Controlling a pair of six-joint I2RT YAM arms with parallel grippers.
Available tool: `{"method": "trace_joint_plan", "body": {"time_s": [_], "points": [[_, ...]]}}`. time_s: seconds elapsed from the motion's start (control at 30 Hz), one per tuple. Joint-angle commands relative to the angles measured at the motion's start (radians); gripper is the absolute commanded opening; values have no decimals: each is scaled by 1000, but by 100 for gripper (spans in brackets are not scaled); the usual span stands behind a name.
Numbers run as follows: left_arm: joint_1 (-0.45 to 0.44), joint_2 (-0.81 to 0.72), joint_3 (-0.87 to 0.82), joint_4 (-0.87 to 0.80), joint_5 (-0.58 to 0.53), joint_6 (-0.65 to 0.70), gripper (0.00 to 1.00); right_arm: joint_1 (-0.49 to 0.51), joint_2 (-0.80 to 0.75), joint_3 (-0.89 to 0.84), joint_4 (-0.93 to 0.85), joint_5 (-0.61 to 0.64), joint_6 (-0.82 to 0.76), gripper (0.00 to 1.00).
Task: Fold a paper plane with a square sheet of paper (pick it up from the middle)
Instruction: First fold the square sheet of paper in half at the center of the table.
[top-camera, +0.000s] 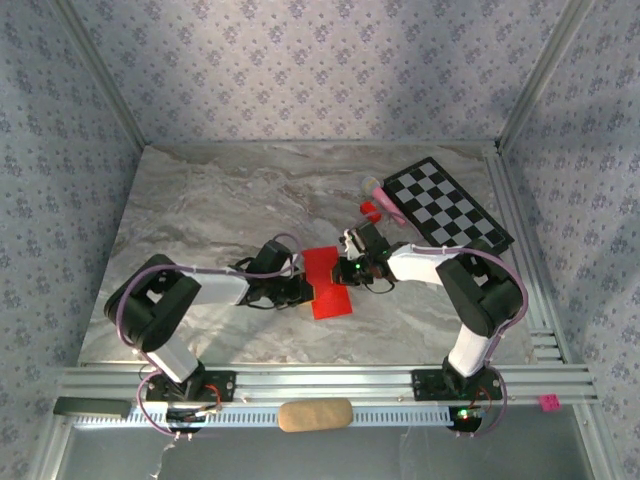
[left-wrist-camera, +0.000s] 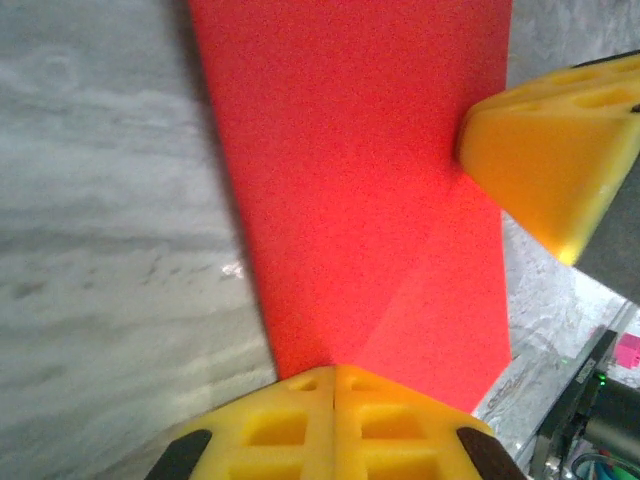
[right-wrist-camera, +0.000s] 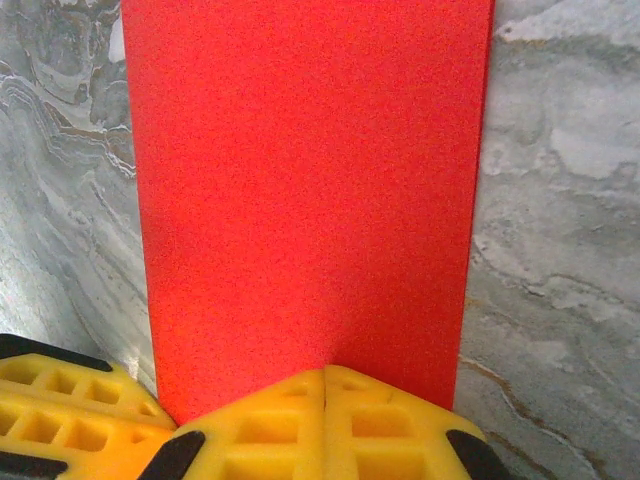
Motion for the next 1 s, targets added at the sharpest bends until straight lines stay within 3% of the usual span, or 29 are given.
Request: {"method": "trace_joint_plan", "body": {"time_s": [0.0,0.2,0.53,0.7,0.97], "points": [[-4,-86,-9,-106,-47,39,6,6,29,-47,-170,85,-1,0],[-40,-140,36,-114,-2,23,7,7,21,-42,-173,86,0,0],[-117,0,47,-35,18,-10,7,10,17,-53,-164,96,8,0],[-121,36,21,-99,8,50,5,8,13,-49,-170,101,9,0],[-119,-110,7,-194,-60,59,6,9,-40,-20,-148,35,25,3]]}}
